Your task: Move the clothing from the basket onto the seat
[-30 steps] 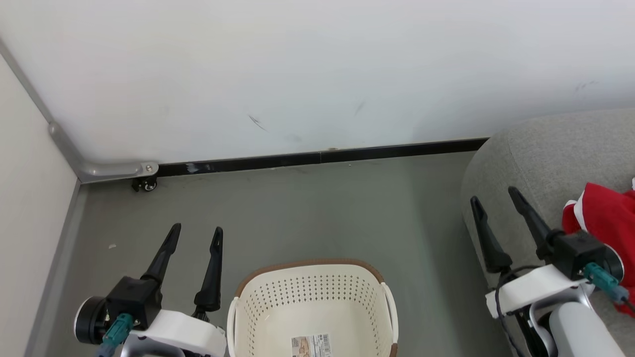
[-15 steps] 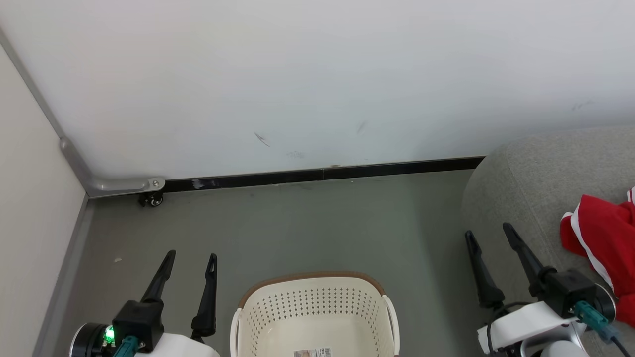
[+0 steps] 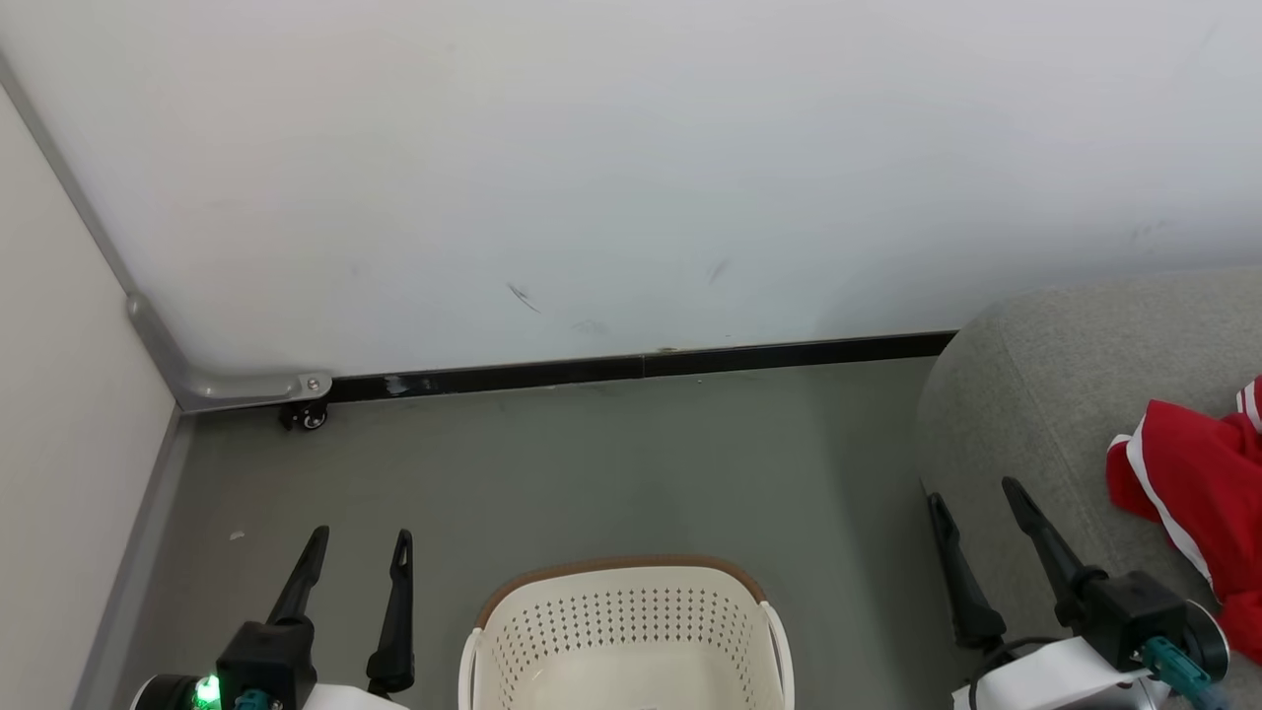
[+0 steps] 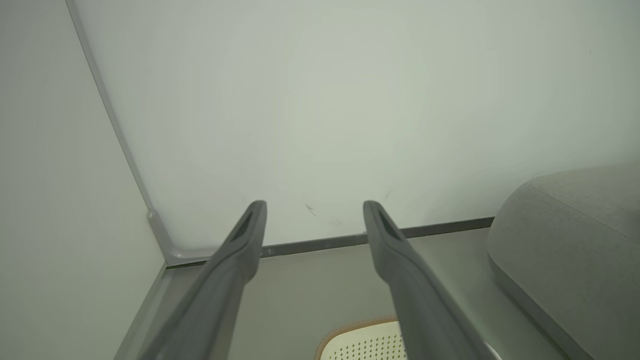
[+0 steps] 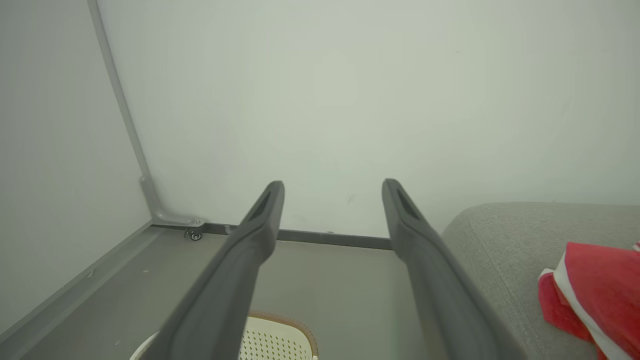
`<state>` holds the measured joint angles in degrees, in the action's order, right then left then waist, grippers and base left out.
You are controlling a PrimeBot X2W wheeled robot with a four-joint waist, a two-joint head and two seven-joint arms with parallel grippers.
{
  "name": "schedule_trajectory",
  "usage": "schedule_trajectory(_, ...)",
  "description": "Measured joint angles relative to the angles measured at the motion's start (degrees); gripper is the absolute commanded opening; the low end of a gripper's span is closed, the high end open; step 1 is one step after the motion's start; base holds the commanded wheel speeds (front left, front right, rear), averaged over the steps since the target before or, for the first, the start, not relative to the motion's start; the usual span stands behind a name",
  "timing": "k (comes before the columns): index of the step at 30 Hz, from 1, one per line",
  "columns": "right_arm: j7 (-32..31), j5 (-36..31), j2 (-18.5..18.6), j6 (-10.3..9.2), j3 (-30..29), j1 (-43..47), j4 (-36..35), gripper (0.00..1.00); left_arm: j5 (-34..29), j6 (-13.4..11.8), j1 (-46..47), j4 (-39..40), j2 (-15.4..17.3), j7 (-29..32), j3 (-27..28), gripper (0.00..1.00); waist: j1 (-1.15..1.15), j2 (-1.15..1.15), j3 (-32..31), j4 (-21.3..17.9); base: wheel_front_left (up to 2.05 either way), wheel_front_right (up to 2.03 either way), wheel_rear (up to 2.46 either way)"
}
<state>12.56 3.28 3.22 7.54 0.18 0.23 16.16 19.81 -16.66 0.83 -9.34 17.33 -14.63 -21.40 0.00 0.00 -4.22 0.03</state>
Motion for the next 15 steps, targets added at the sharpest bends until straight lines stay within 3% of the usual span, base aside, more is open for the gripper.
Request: schedule_trajectory(15,-1.57,-0.20,-0.48,0.00,0.38,3.12,-1.26,1.00,-2.65,-1.02,-0.67,-0.89,0.05,0.00,0.29,1.00,0.00,0.00,-1.14,0.33,0.00,0.00,0.00)
